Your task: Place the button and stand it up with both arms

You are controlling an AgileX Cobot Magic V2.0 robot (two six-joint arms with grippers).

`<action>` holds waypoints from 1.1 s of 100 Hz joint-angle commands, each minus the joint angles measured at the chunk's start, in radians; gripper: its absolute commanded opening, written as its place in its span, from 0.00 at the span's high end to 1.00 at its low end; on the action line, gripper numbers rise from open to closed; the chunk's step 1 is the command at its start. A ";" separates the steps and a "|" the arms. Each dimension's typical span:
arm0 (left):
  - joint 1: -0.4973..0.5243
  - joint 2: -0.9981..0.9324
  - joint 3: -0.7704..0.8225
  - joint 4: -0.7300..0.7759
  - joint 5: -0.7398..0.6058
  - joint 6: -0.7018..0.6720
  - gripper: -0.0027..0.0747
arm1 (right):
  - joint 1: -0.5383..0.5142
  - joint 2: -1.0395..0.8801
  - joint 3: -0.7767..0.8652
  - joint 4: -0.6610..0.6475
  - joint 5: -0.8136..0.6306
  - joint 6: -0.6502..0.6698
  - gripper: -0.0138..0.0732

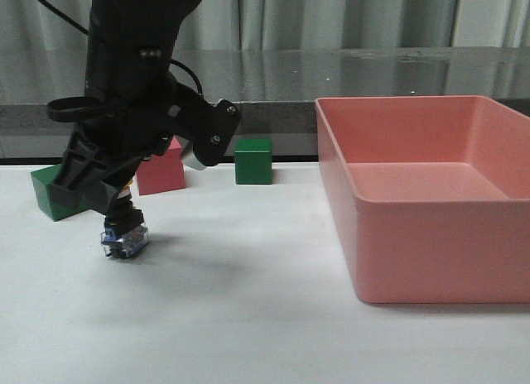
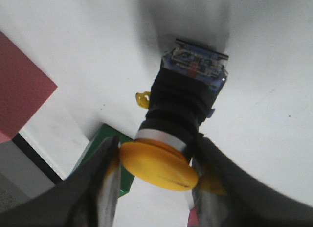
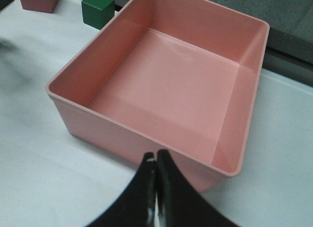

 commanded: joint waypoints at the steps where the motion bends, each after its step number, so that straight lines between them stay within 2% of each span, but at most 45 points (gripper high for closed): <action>1: -0.009 -0.048 -0.028 0.023 0.041 -0.011 0.55 | -0.008 0.005 -0.023 -0.010 -0.070 -0.002 0.91; 7: -0.009 -0.050 -0.028 0.023 0.045 -0.013 0.40 | -0.008 0.005 -0.023 -0.010 -0.070 -0.002 0.91; 14: -0.009 -0.052 -0.032 0.023 0.049 -0.015 0.30 | -0.008 0.005 -0.023 -0.010 -0.070 -0.002 0.91; 29: -0.009 -0.054 -0.078 0.011 0.064 -0.064 0.29 | -0.008 0.005 -0.023 -0.010 -0.070 -0.002 0.91; 46: -0.009 -0.054 -0.170 -0.009 0.199 -0.067 0.30 | -0.008 0.005 -0.023 -0.010 -0.070 -0.002 0.91; 60: 0.002 -0.094 -0.212 -0.078 0.196 -0.124 0.39 | -0.008 0.005 -0.023 -0.010 -0.069 -0.002 0.91; 74: 0.025 -0.172 -0.214 -0.169 0.196 -0.129 0.56 | -0.008 0.005 -0.023 -0.010 -0.069 -0.002 0.91; 82: 0.052 -0.226 -0.214 -0.236 0.196 -0.143 0.74 | -0.008 0.005 -0.023 -0.010 -0.069 -0.002 0.91; 90: 0.093 -0.286 -0.214 -0.323 0.196 -0.143 1.00 | -0.008 0.005 -0.023 -0.010 -0.069 -0.002 0.91; 103: 0.191 -0.384 -0.214 -0.557 0.187 -0.153 0.99 | -0.008 0.005 -0.023 -0.010 -0.069 -0.002 0.91; 110: 0.238 -0.434 -0.206 -0.631 0.157 -0.155 0.99 | -0.008 0.005 -0.023 -0.010 -0.069 -0.002 0.91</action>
